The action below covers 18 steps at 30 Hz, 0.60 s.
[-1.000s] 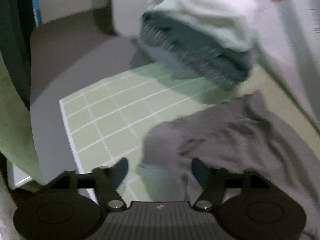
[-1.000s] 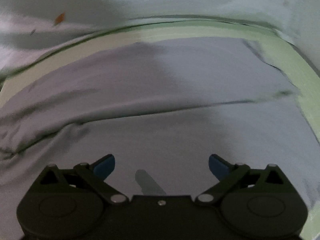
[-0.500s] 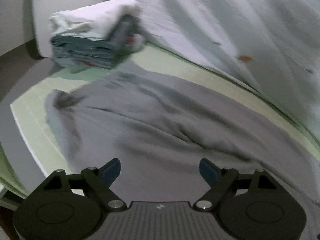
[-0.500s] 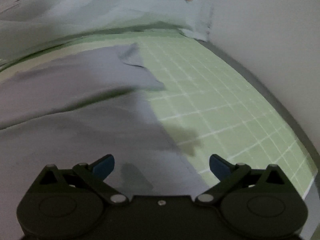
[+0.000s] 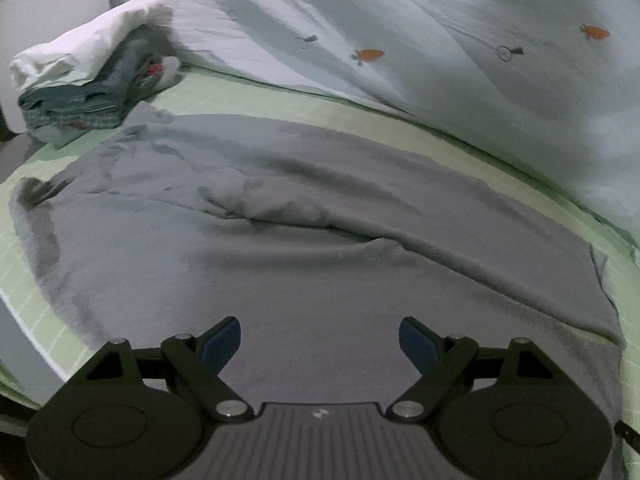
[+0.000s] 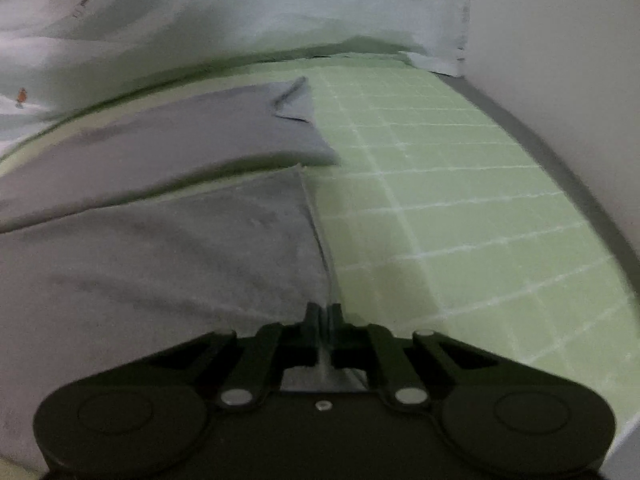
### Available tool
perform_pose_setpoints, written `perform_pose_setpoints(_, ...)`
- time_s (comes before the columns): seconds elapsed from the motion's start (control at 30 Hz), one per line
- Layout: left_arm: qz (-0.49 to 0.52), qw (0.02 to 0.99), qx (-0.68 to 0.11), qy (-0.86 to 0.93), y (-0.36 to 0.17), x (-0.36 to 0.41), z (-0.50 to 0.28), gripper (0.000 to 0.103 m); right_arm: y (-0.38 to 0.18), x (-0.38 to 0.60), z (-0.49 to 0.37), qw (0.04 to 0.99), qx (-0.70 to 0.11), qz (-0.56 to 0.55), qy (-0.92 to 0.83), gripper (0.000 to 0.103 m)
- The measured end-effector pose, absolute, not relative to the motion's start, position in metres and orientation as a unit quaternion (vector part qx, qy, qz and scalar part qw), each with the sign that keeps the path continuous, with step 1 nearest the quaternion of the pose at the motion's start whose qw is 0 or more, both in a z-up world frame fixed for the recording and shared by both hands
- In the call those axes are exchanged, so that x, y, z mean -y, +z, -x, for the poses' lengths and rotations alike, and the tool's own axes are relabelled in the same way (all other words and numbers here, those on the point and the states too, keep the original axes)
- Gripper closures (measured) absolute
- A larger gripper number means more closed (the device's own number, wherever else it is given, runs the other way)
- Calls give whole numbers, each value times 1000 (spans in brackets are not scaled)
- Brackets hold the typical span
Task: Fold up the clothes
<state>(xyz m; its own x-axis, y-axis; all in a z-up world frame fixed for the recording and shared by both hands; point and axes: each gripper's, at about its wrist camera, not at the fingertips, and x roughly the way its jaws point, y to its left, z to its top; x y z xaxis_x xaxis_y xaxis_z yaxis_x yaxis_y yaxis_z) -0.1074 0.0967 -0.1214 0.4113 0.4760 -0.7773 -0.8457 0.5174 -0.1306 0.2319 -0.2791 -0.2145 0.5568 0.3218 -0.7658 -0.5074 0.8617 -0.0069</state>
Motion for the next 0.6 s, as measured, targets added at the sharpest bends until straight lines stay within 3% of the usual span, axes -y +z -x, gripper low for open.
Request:
perform_pose_setpoints(0.13, 255, 800, -358, 408, -122, -92, 94, 16, -208, 292, -243, 869, -433, 116, 208, 92)
perform_pose_setpoints(0.2, 255, 798, -363, 408, -125, -91, 87, 16, -201, 293, -250, 870, -438, 120, 191, 54)
perform_pose_setpoints(0.23, 257, 797, -364, 408, -126, -92, 84, 16, -197, 291, -255, 876, -428, 119, 187, 50)
perform_pose_setpoints(0.53, 266, 784, -378, 415, -137, -109, 36, 16, -183, 216, -333, 887, -368, 132, 246, 48)
perform_pose_setpoints(0.6, 267, 778, -386, 418, -142, -114, 21, 16, -186, 190, -352, 882, -358, 137, 273, 54)
